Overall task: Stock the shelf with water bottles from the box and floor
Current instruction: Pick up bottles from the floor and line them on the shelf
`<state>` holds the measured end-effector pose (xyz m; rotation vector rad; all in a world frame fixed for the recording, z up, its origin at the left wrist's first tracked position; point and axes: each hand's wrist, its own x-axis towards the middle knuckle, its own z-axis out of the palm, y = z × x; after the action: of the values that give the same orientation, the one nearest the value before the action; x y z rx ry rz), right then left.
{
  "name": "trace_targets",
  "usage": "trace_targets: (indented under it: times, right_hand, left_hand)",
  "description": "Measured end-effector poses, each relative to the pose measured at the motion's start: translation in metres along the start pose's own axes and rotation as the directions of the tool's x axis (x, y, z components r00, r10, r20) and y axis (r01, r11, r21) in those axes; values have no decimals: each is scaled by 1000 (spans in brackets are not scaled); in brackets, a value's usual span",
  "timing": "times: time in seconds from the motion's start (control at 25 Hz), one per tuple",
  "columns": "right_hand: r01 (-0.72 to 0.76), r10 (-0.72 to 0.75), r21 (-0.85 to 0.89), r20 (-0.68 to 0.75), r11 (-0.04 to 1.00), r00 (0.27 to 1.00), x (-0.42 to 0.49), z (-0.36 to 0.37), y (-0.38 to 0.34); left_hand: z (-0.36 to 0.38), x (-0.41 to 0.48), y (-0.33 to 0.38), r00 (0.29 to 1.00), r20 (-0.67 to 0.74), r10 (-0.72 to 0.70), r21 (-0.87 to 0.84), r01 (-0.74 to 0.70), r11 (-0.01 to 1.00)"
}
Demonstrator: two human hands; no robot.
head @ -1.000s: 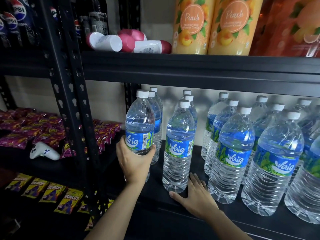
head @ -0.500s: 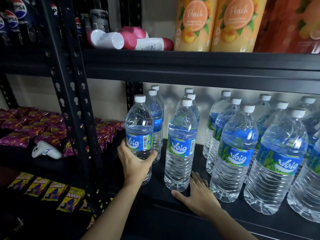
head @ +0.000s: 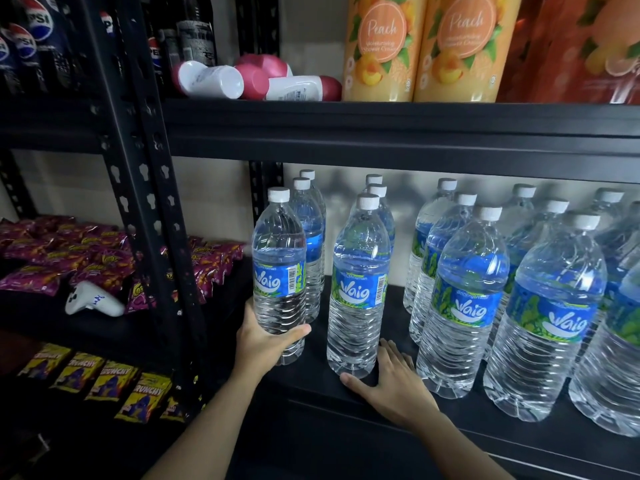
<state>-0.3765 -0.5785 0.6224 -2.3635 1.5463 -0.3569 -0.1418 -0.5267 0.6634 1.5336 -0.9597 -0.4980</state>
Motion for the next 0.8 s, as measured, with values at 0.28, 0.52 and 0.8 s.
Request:
trace_targets:
  times: [0.28, 0.52, 0.8]
  right_hand:
    - [11, -11, 3, -18, 1000, 1000, -1, -1, -1]
    - [7, -7, -14, -18, 1000, 1000, -1, -2, 0]
    - [-1, 1, -16, -4, 1000, 1000, 0, -2, -1]
  left_hand:
    - [10, 4, -11, 993, 120, 2, 77, -11, 997]
    - [11, 6, -11, 993, 113, -39, 99, 28, 995]
    - [7, 7, -8, 983, 139, -120, 122, 103, 987]
